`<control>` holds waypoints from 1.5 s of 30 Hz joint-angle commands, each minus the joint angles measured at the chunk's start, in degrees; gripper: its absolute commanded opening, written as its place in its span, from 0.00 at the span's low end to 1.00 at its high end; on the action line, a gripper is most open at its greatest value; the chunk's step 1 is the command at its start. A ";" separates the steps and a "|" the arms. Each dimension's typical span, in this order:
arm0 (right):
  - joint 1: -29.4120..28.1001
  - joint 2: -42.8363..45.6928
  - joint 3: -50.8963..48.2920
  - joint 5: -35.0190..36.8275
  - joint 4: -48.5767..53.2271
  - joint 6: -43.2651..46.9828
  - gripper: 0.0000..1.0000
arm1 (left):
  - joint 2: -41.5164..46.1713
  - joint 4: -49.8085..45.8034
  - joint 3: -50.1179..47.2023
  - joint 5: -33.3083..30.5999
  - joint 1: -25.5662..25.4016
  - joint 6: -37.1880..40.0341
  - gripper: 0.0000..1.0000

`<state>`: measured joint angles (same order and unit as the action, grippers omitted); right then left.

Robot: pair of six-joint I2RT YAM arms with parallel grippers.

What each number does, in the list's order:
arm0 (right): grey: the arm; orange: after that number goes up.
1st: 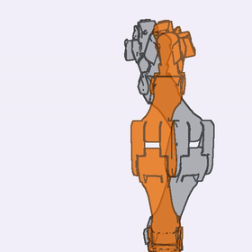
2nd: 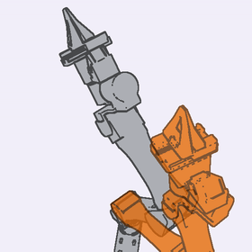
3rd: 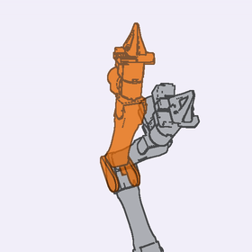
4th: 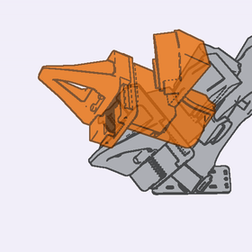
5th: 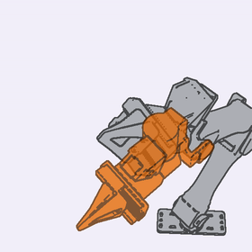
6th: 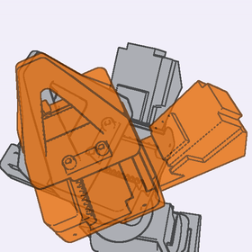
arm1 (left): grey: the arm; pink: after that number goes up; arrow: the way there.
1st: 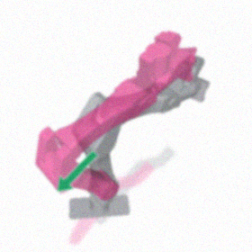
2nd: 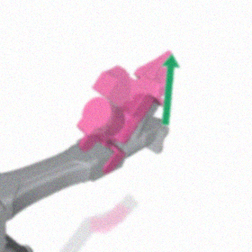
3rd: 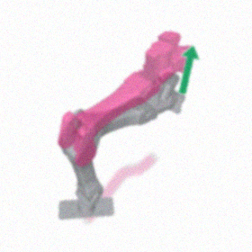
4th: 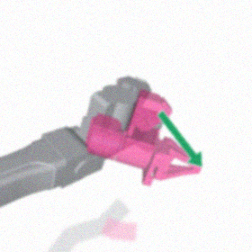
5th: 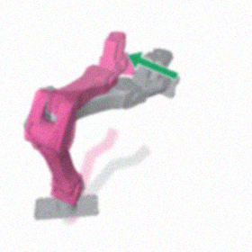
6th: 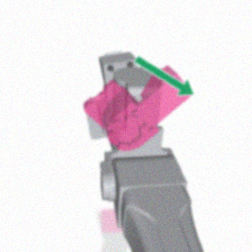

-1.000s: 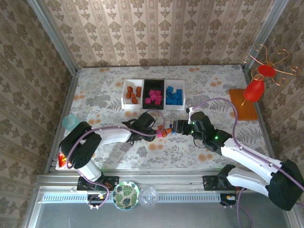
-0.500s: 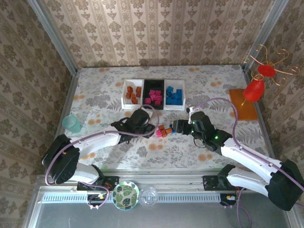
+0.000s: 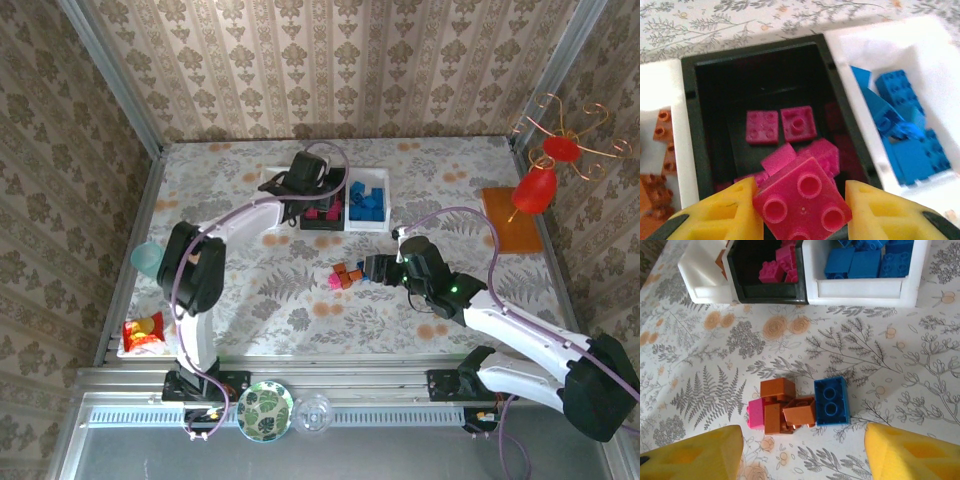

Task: Sort the legos into containers by color
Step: Place the lego in the container, then pick up the lego from the center of the table.

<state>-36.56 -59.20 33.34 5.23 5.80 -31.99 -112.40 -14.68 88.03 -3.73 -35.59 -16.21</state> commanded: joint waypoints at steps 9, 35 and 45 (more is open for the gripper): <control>0.43 1.55 -0.64 0.31 3.16 -0.74 0.68 | -2.59 -4.01 9.88 3.61 0.98 -0.56 0.71; -7.56 -24.14 10.34 4.06 3.10 0.53 0.63 | 55.39 8.35 -56.65 -3.19 -10.26 -13.66 0.90; -2.09 -28.28 11.90 7.36 3.20 -2.80 0.58 | 58.74 7.27 -59.55 -4.15 -10.15 -14.57 0.92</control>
<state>-39.77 -86.37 43.72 9.74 7.44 -33.28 -54.30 -7.25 29.21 -6.79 -45.78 -29.28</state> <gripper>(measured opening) 0.592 0.924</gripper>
